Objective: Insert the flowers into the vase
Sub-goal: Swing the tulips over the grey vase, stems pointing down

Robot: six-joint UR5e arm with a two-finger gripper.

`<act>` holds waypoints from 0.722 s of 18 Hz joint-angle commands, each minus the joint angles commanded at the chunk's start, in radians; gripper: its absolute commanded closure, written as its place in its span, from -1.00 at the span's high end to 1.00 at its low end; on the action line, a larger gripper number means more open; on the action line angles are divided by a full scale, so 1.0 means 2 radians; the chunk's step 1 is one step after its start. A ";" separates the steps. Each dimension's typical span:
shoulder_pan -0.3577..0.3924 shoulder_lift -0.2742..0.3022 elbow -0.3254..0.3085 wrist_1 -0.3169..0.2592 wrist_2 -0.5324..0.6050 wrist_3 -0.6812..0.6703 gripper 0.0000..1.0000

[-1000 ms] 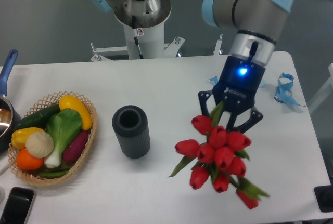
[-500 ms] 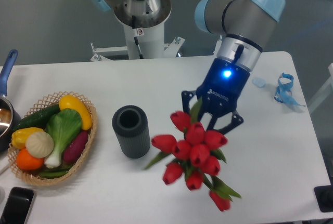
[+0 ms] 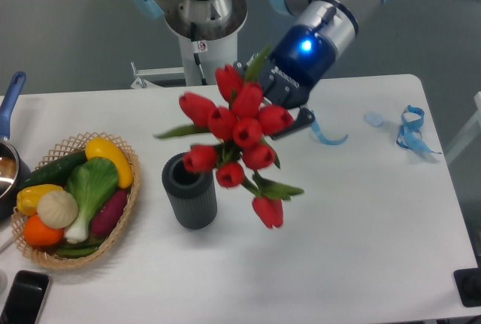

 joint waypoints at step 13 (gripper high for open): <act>0.002 -0.025 0.018 -0.001 -0.083 0.033 -0.73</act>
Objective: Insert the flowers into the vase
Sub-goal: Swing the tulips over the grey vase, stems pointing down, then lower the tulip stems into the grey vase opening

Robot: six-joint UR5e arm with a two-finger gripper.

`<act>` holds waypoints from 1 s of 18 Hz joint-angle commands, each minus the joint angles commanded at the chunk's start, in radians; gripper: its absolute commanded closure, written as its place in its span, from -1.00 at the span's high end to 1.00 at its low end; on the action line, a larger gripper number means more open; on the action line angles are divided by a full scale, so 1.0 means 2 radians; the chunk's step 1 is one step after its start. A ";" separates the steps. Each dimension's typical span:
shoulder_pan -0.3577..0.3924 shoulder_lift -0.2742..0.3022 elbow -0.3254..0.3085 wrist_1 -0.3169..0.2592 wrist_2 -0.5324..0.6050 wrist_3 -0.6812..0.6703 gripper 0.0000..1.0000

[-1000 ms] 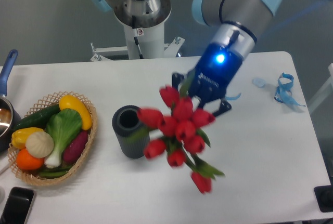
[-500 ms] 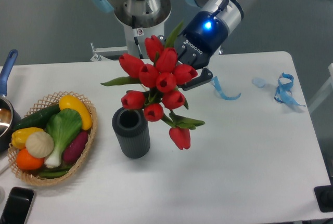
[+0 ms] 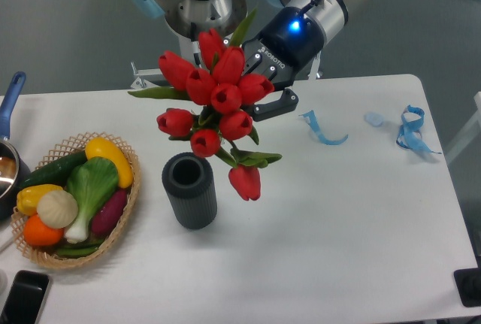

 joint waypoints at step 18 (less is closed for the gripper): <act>-0.032 -0.044 -0.038 -0.001 -0.062 0.105 -0.75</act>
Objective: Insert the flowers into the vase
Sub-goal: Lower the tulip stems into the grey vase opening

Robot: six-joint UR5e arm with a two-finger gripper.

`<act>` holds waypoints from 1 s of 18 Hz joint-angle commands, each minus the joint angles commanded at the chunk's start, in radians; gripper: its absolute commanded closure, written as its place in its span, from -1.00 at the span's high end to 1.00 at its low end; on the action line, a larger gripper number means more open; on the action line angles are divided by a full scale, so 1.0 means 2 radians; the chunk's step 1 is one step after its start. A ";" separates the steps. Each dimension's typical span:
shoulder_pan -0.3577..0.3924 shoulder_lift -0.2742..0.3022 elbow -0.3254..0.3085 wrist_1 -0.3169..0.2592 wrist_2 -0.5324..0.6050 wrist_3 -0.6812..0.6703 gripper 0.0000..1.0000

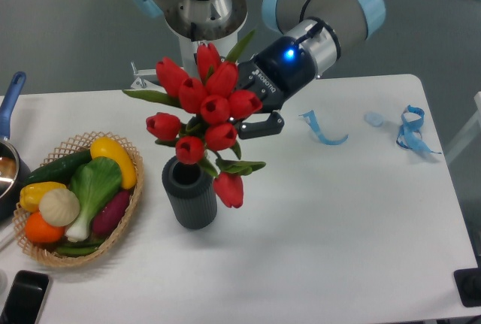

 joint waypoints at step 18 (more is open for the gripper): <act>-0.002 0.008 -0.078 0.001 -0.008 0.050 -0.74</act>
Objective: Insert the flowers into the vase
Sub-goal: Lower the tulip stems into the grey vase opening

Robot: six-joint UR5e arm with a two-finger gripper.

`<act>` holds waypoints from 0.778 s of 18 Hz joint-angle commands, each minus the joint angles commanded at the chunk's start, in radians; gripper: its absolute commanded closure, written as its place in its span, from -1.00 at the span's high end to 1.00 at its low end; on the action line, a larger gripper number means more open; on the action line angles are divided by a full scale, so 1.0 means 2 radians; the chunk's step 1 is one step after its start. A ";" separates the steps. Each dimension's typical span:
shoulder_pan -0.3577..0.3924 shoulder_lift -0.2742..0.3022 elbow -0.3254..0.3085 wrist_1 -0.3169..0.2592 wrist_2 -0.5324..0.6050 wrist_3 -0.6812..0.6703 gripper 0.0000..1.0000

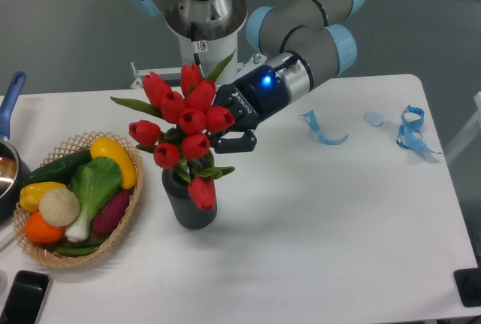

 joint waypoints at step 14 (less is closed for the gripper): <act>0.007 -0.013 -0.048 -0.002 0.005 0.096 -0.74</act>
